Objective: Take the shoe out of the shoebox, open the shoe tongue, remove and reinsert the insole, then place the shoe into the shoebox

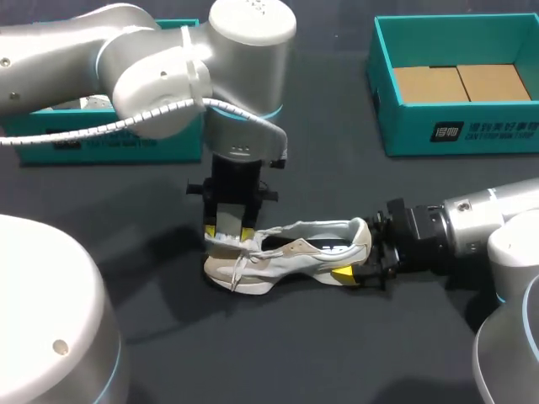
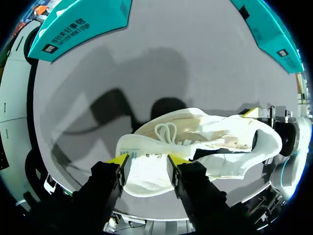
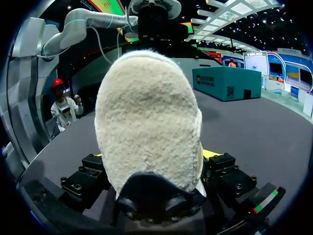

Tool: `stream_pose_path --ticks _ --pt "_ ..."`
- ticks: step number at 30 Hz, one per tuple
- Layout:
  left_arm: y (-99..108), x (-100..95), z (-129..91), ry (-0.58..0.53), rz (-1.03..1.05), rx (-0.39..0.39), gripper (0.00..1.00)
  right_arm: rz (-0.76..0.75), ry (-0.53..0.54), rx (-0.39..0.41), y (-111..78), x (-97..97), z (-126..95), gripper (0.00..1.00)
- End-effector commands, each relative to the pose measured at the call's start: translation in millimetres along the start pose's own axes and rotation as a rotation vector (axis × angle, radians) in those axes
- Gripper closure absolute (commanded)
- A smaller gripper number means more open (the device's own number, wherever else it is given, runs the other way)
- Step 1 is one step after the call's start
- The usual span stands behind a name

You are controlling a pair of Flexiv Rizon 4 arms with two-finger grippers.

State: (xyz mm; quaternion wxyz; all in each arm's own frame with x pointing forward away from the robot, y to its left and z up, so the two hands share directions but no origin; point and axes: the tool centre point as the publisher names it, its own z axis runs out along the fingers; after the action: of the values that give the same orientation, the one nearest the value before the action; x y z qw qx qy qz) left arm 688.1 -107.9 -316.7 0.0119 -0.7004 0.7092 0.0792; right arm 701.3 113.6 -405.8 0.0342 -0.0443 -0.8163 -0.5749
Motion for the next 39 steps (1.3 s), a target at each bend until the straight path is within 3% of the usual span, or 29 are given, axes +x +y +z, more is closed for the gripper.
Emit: stream_pose_path --ticks 1,12,17,21,23,24,25,27,39 --pt "10 -13.5 -36 0.095 0.056 0.142 0.51 0.001 0.0 0.004 -0.6 0.2 2 1.0" --pt "3 24.0 -89 0.283 0.392 0.335 0.36 0.001 0.0 0.004 -0.6 0.2 2 1.0" --pt "3 42.2 -104 0.402 0.642 0.355 0.46 0.001 0.0 0.004 -0.6 0.2 2 1.0" --pt "3 54.8 -111 0.509 0.905 0.35 0.47 0.001 0.0 0.004 -0.6 0.2 2 1.0" --pt "2 60.8 -115 0.561 1.029 0.334 0.63 0.001 0.0 0.004 -0.6 0.2 2 1.0" --pt "2 63.9 -116 0.58 1.114 0.325 0.77 0.001 0.0 0.004 -0.6 0.2 2 1.0" --pt "2 67.6 -117 0.585 1.225 0.314 1.0 0.001 0.0 0.004 -0.6 0.2 2 1.0" --pt "0 77.2 -116 0.58 1.362 0.285 1.0 0.001 0.0 0.004 -0.6 0.2 2 1.0" --pt "-3 82.1 -116 0.553 1.308 0.271 1.0 0.001 0.0 0.004 -0.6 0.2 2 1.0"
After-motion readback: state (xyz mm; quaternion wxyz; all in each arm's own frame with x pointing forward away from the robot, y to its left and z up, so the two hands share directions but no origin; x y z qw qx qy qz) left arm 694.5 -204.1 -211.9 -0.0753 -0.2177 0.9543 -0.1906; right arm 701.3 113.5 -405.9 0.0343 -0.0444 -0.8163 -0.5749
